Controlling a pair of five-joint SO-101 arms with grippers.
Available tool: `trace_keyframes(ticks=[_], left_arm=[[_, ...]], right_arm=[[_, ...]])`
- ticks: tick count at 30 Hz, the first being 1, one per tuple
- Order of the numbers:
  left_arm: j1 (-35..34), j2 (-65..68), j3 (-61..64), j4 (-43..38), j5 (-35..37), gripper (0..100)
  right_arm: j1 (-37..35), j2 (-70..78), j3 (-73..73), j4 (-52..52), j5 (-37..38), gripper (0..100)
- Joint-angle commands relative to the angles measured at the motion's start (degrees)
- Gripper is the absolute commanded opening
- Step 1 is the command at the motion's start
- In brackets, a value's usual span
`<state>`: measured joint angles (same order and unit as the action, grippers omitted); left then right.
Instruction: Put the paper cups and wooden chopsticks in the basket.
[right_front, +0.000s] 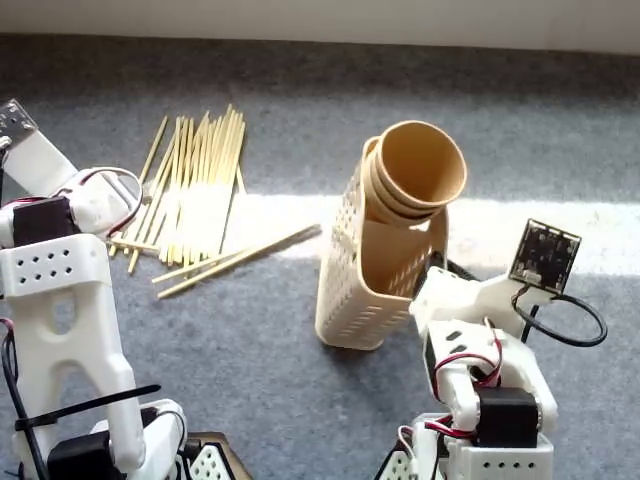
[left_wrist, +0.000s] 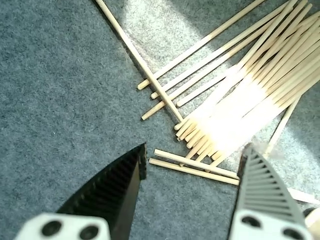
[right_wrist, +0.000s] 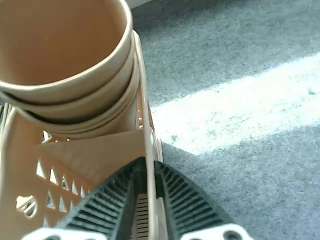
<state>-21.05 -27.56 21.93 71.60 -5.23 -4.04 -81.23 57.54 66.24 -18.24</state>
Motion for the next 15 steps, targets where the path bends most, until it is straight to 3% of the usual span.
trace_keyframes(ticks=[1,7,15], left_arm=[[0.8,-1.2,-0.2,-1.0,0.4,30],[0.8,-1.2,-0.2,-1.0,0.4,30],[0.8,-1.2,-0.1,-1.0,0.4,30]], right_arm=[[2.2,-0.7,-5.1,0.9,1.3,0.5],[-0.9,-0.2,-2.3,0.2,2.2,0.5],[3.3,11.2,-7.3,2.9,4.0,0.5]])
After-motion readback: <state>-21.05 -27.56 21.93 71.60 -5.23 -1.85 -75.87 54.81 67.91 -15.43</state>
